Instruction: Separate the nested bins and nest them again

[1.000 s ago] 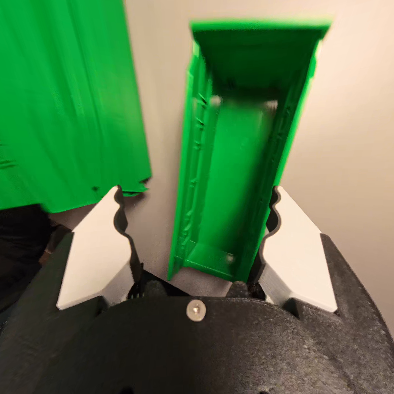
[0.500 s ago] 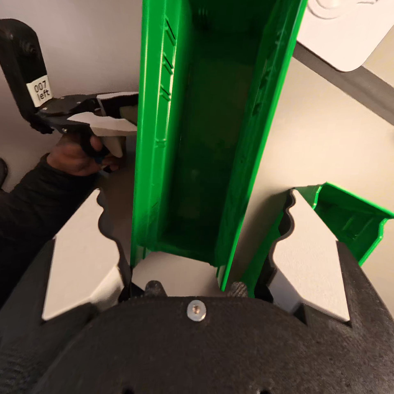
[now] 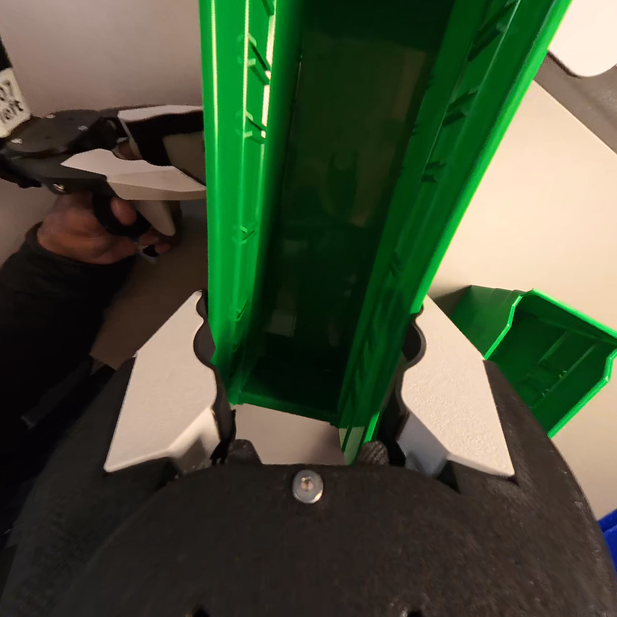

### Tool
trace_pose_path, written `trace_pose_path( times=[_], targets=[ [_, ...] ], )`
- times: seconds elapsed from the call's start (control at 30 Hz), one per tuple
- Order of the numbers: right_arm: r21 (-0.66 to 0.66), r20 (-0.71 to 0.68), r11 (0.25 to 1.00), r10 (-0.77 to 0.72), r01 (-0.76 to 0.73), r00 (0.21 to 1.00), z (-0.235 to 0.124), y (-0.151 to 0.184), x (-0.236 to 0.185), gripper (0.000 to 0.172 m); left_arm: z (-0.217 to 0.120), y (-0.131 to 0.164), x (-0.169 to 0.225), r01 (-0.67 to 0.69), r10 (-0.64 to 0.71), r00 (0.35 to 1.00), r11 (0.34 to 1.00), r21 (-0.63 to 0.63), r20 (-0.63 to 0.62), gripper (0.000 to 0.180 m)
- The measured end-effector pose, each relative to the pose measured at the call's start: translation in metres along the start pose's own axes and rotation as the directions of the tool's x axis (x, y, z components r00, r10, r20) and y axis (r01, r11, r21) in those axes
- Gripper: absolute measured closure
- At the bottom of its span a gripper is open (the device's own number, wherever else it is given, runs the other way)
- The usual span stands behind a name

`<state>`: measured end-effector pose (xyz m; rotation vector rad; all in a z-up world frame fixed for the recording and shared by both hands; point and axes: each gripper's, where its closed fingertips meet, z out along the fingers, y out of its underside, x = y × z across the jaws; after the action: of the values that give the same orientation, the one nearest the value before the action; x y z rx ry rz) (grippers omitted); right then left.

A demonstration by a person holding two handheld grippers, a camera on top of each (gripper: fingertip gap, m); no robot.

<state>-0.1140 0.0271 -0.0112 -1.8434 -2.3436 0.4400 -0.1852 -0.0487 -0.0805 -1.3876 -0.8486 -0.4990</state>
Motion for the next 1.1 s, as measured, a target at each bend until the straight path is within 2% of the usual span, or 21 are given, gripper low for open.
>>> trace_pose_path(
  times=[0.13,0.2,0.33,0.43,0.53,0.7,0.93,1.0,1.1],
  targets=[
    [0.088,0.026,0.996,0.013,-0.016,1.000,-0.035,-0.014,-0.001,0.060,0.001,0.002,-0.001,-0.003,0.003,1.000,1.000,-0.007,0.003,0.071],
    [0.087,0.047,0.996,0.011,-0.015,0.999,-0.061,-0.015,-0.002,0.061,0.001,0.003,-0.001,-0.003,0.003,1.000,1.000,-0.009,0.005,0.071],
    [0.225,-0.010,0.974,0.007,-0.005,1.000,-0.135,-0.026,0.015,0.062,0.001,0.002,-0.002,-0.001,0.001,1.000,1.000,-0.006,0.005,0.071],
    [0.278,-0.061,0.960,0.046,-0.027,0.997,-0.179,-0.016,0.043,0.062,0.001,0.002,-0.002,0.003,-0.003,1.000,1.000,-0.006,0.004,0.072],
    [0.289,-0.101,0.955,0.102,-0.069,0.990,-0.198,0.008,0.077,0.062,0.002,0.005,-0.001,-0.002,0.002,1.000,1.000,-0.014,0.002,0.072],
    [0.276,-0.127,0.946,0.209,-0.168,0.970,-0.183,0.070,0.149,0.061,0.002,0.007,0.002,-0.009,0.009,1.000,1.000,-0.016,-0.002,0.072],
    [0.202,-0.222,0.928,0.353,-0.312,0.909,-0.103,0.209,0.281,0.060,0.002,0.006,0.002,-0.013,0.013,1.000,1.000,-0.013,-0.005,0.072],
    [0.195,-0.190,0.914,0.390,-0.355,0.901,-0.075,0.241,0.298,0.060,0.003,0.008,0.002,-0.018,0.018,1.000,1.000,-0.019,-0.004,0.072],
    [0.203,-0.113,0.898,0.418,-0.391,0.901,-0.039,0.270,0.303,0.059,0.006,0.014,0.002,-0.037,0.037,0.999,0.999,-0.036,0.001,0.073]
  ],
)
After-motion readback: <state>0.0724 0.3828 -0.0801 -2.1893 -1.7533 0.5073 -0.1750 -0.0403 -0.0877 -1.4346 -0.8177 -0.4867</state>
